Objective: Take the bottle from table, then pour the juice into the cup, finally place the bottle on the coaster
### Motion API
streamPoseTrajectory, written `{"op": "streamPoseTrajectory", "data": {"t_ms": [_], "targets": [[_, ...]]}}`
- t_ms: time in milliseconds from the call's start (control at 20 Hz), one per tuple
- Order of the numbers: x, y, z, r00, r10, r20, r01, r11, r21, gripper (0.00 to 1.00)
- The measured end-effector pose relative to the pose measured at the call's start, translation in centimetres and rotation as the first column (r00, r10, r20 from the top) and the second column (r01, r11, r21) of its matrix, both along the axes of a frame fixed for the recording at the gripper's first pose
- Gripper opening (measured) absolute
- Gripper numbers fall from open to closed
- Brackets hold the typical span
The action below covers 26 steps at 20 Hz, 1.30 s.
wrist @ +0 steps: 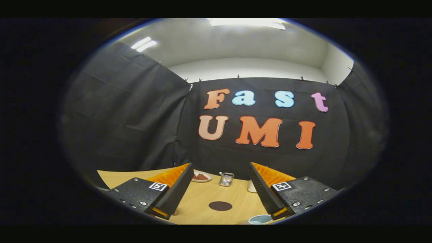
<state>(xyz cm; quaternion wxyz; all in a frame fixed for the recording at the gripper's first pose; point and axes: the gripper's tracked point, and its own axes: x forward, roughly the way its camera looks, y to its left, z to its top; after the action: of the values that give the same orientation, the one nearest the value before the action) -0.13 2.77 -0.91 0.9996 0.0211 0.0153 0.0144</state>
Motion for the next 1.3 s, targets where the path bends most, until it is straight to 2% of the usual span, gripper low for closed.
{"op": "streamPoseTrajectory", "data": {"t_ms": [350,750,1000,1300], "targets": [[-0.9,1.3,1.6,0.999,-0.006,0.035,0.005,0.999,0.037,0.96],[-1.2,2.5,0.4,1.000,0.014,-0.008,-0.014,0.997,0.077,0.97],[-1.5,4.4,-1.8,0.998,0.045,-0.046,-0.038,0.991,0.132,0.97],[-1.7,7.3,-5.6,0.985,0.118,-0.126,-0.091,0.975,0.201,0.97]]}}
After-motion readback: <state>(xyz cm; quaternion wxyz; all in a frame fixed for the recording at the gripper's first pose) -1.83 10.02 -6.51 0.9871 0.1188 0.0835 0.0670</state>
